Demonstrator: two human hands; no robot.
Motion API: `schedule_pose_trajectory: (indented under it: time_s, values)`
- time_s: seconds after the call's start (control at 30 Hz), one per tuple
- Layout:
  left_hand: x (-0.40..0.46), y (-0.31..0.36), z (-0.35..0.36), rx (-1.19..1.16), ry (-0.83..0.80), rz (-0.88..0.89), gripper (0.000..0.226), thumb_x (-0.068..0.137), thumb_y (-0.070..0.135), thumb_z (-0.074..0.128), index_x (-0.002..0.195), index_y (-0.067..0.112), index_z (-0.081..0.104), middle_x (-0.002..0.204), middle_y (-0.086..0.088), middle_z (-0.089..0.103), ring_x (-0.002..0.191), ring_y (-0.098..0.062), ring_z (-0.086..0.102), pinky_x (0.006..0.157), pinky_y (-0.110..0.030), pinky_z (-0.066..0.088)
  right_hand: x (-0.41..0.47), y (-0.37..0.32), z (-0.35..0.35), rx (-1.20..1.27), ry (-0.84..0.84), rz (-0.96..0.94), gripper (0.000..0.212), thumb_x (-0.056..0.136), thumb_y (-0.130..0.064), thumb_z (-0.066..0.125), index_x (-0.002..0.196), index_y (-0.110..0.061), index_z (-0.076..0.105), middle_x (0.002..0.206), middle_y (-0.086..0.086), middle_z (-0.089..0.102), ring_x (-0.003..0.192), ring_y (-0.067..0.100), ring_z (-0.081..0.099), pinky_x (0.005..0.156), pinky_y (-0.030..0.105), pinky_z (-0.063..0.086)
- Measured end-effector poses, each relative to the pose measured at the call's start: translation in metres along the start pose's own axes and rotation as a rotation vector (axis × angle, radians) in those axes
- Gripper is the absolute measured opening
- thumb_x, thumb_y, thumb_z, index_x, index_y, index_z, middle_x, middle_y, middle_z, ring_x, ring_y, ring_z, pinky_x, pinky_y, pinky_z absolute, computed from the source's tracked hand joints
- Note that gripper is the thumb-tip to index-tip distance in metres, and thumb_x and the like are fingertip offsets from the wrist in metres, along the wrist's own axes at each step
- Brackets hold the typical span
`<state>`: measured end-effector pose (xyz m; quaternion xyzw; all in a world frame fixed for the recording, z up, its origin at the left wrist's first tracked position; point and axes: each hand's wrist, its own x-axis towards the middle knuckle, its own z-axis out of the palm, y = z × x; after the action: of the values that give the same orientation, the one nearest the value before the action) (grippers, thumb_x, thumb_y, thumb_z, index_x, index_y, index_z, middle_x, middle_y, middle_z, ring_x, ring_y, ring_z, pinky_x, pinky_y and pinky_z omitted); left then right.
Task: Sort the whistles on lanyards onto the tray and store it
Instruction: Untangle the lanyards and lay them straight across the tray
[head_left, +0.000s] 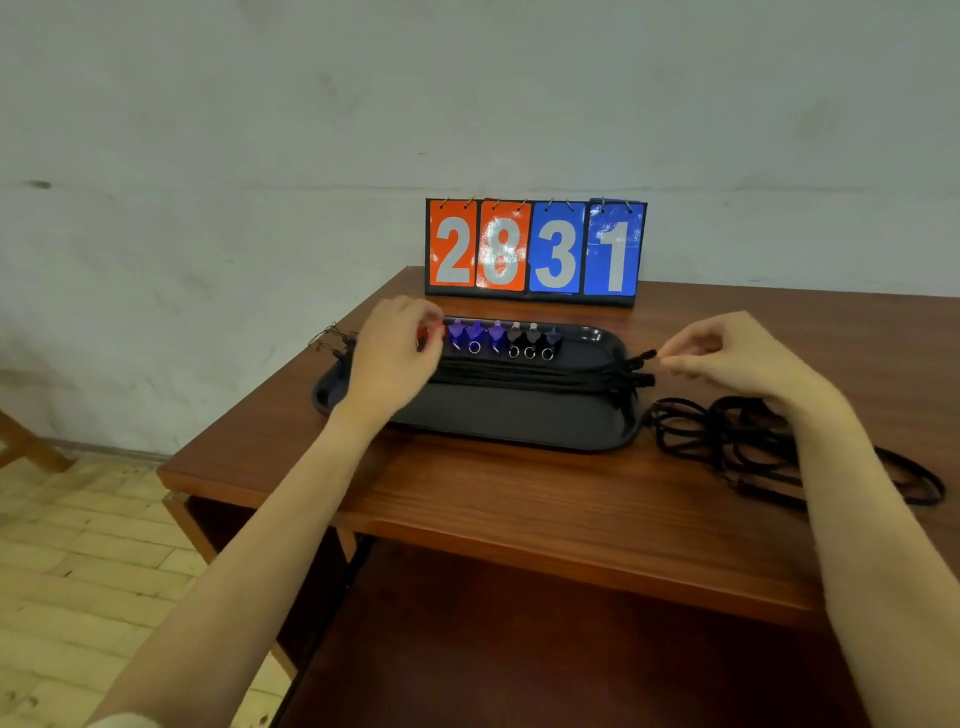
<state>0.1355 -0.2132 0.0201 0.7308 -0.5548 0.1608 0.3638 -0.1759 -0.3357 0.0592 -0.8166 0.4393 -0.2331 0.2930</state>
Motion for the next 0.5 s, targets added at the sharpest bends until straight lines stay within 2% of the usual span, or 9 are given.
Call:
schedule_pose_trajectory:
  time_s: [0.1, 0.2, 0.27, 0.37, 0.43, 0.5]
  values:
    - [-0.001, 0.032, 0.005, -0.075, -0.135, 0.139, 0.022, 0.091, 0.021, 0.060, 0.113, 0.019, 0.063, 0.101, 0.007, 0.064, 0.094, -0.005, 0.056, 0.084, -0.018, 0.043, -0.005, 0.005, -0.013, -0.057, -0.193, -0.024, 0.011, 0.081, -0.009, 0.073, 0.089, -0.017, 0.074, 0.090, 0.002, 0.072, 0.085, 0.012, 0.065, 0.066, 0.019, 0.045]
    - [-0.001, 0.066, 0.013, -0.182, -0.221, 0.230, 0.019, 0.091, 0.022, 0.061, 0.110, 0.021, 0.064, 0.095, 0.010, 0.063, 0.087, -0.002, 0.056, 0.078, -0.014, 0.046, -0.006, 0.006, -0.013, -0.114, -0.341, -0.044, 0.024, 0.075, -0.005, 0.076, 0.095, -0.018, 0.075, 0.093, 0.001, 0.073, 0.084, 0.008, 0.064, 0.071, 0.017, 0.045]
    - [0.000, 0.087, 0.020, -0.193, -0.257, 0.290, 0.019, 0.091, 0.023, 0.060, 0.109, 0.021, 0.064, 0.095, 0.010, 0.064, 0.089, -0.003, 0.057, 0.080, -0.018, 0.047, -0.006, 0.005, -0.008, -0.145, -0.381, -0.058, 0.026, 0.074, -0.005, 0.077, 0.098, -0.016, 0.075, 0.095, 0.004, 0.072, 0.083, 0.007, 0.063, 0.074, 0.020, 0.048]
    - [0.006, 0.113, 0.030, -0.210, -0.256, 0.349, 0.017, 0.090, 0.024, 0.060, 0.106, 0.021, 0.065, 0.094, 0.009, 0.065, 0.088, -0.004, 0.057, 0.081, -0.022, 0.048, -0.003, 0.005, -0.003, -0.161, -0.417, -0.043, 0.018, 0.077, -0.008, 0.074, 0.093, -0.017, 0.076, 0.094, 0.005, 0.072, 0.084, 0.012, 0.065, 0.088, 0.033, 0.052]
    - [0.012, 0.128, 0.035, -0.222, -0.261, 0.367, 0.016, 0.090, 0.024, 0.060, 0.105, 0.022, 0.066, 0.093, 0.010, 0.065, 0.086, -0.003, 0.058, 0.079, -0.022, 0.049, -0.001, 0.007, -0.002, -0.208, -0.429, -0.008, 0.014, 0.079, -0.009, 0.072, 0.090, -0.017, 0.076, 0.091, 0.000, 0.072, 0.089, 0.016, 0.065, 0.091, 0.035, 0.052]
    - [0.015, 0.142, 0.039, -0.258, -0.288, 0.373, 0.014, 0.090, 0.024, 0.060, 0.103, 0.022, 0.066, 0.092, 0.012, 0.065, 0.085, -0.001, 0.058, 0.075, -0.018, 0.048, 0.000, 0.011, -0.004, -0.246, -0.417, 0.039, 0.011, 0.081, -0.009, 0.071, 0.088, -0.016, 0.075, 0.087, -0.004, 0.070, 0.092, 0.018, 0.064, 0.087, 0.033, 0.052]
